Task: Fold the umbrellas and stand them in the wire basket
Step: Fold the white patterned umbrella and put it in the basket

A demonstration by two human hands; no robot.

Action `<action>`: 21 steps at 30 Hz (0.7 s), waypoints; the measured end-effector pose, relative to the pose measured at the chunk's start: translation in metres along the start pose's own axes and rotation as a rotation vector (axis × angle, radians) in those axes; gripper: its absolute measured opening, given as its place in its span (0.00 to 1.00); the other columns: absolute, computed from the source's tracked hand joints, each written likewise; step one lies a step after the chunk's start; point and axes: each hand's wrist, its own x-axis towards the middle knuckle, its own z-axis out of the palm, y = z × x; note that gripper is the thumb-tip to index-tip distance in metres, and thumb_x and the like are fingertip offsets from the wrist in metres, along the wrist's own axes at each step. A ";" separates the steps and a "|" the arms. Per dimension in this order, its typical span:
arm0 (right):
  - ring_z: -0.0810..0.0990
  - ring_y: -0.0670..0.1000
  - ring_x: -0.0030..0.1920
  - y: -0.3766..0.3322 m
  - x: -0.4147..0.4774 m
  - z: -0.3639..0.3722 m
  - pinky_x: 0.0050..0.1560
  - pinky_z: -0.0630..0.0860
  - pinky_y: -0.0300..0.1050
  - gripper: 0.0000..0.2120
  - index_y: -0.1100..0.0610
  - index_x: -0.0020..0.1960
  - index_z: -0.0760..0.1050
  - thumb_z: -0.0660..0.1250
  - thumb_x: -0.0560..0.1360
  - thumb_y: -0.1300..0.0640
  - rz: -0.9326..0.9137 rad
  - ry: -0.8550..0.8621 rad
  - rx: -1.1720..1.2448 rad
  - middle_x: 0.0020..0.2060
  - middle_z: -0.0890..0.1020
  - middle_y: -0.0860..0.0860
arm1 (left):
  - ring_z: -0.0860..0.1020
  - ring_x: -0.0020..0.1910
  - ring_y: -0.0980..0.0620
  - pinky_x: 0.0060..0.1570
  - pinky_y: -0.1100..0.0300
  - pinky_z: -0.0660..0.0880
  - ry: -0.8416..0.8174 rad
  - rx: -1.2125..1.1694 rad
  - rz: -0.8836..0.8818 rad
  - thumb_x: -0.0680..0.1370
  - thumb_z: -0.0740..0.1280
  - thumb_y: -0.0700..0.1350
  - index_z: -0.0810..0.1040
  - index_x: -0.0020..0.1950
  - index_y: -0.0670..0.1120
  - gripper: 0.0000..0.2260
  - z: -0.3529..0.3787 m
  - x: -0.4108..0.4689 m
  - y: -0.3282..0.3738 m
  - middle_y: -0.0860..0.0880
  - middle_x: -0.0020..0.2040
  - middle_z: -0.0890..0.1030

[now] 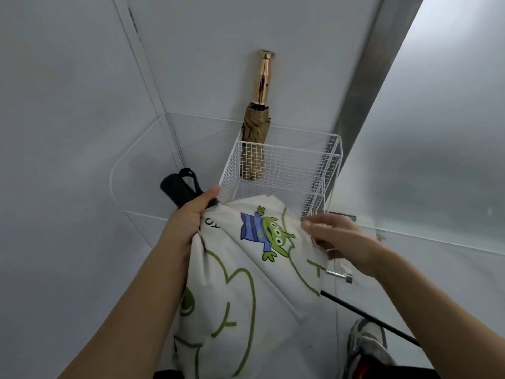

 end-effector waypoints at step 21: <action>0.55 0.48 0.78 0.010 -0.049 0.086 0.76 0.56 0.50 0.39 0.37 0.76 0.57 0.70 0.69 0.38 -0.736 0.061 -1.027 0.78 0.59 0.44 | 0.82 0.49 0.47 0.31 0.55 0.77 0.449 -0.315 0.040 0.69 0.76 0.56 0.75 0.65 0.45 0.28 -0.043 0.050 -0.008 0.44 0.58 0.82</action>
